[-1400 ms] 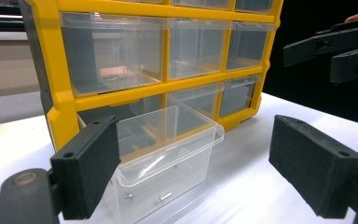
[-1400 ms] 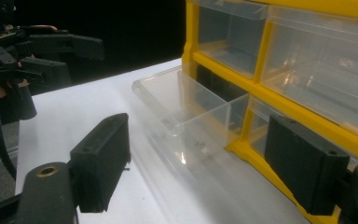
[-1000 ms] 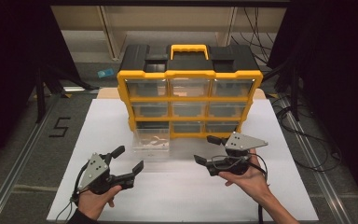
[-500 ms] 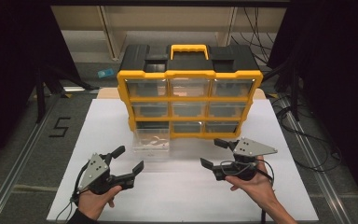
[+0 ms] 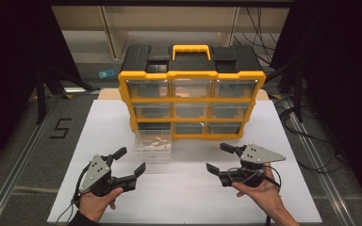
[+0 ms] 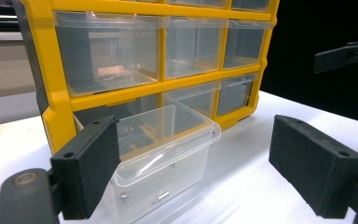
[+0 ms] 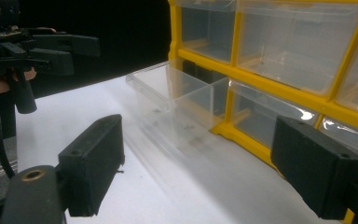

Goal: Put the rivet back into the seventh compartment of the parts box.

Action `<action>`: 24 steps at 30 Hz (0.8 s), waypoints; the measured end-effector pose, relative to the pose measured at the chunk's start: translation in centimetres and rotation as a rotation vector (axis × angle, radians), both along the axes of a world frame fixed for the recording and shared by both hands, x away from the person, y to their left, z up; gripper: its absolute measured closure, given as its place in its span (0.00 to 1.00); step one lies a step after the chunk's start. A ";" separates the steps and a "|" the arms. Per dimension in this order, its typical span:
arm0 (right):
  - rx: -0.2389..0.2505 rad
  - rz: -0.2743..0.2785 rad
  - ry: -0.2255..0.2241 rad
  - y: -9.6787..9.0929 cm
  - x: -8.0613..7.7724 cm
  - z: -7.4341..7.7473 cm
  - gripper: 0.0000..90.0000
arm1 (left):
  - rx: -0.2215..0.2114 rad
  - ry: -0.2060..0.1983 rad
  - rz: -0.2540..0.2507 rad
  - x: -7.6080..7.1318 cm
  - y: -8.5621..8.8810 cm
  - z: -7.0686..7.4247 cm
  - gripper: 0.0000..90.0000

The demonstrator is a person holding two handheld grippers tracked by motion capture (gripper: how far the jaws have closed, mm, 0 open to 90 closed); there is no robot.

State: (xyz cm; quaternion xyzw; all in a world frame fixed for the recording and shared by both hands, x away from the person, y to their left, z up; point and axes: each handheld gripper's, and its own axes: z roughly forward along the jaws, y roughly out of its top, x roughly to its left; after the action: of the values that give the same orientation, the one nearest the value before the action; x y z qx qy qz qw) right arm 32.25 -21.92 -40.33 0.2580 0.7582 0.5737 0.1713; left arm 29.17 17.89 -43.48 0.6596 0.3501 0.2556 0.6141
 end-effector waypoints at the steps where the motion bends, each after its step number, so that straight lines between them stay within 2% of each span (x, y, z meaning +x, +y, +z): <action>1: -0.006 0.006 0.006 -0.1 0.0 0.0 0.20 | 0.000 0.001 0.001 0.0 0.0 0.0 0.18; 2: 0.002 0.006 0.001 -0.1 0.0 -0.1 0.20 | 0.001 0.001 -0.001 0.0 0.0 0.0 0.18; 3: -0.004 0.006 0.021 -0.2 -0.2 -0.1 0.20 | 0.002 0.002 0.000 0.0 0.0 0.0 0.18; 4: -0.003 0.005 0.021 -0.2 -0.2 -0.1 0.20 | 0.001 0.002 0.000 0.0 0.0 0.0 0.18; 6: 0.004 -0.003 -0.007 -0.2 -0.2 -0.3 0.20 | 0.000 0.000 -0.001 0.0 0.0 0.0 0.18; 8: -0.007 0.004 0.003 -0.3 -0.2 -0.3 0.20 | 0.000 0.002 0.000 -0.1 0.0 0.0 0.18; 10: 0.010 0.006 -0.002 -0.2 -0.2 -0.5 0.19 | 0.000 -0.001 -0.001 -0.1 0.0 0.0 0.18; 14: 0.003 0.009 0.015 -0.4 -0.5 -0.6 0.19 | 0.000 -0.001 0.000 -0.1 0.1 0.0 0.18; 18: 0.003 0.010 -0.003 -0.5 -0.7 -0.8 0.18 | 0.002 -0.003 -0.001 -0.1 0.0 0.0 0.18; 19: 0.011 0.008 0.014 -0.5 -0.8 -0.8 0.18 | 0.001 -0.004 -0.002 -0.1 0.0 0.0 0.18; 21: 0.006 0.000 0.003 -0.6 -1.0 -0.9 0.18 | -0.001 -0.004 -0.002 -0.1 0.1 0.0 0.18; 22: 0.002 0.007 0.015 -0.6 -1.1 -0.9 0.18 | 0.000 -0.004 -0.002 -0.1 0.1 0.0 0.18; 23: 0.007 0.013 0.008 -0.6 -1.0 -0.9 0.18 | 0.001 -0.003 -0.002 -0.1 0.1 0.0 0.18; 24: 0.004 0.001 0.019 -0.7 -1.2 -0.9 0.18 | 0.000 -0.003 -0.003 -0.1 0.1 0.0 0.18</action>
State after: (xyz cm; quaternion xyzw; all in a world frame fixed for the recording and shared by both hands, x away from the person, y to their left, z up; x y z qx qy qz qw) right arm 31.03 -22.60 -41.20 0.2633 0.7590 0.5727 0.1632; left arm 29.04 17.95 -43.51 0.6597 0.3481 0.2559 0.6149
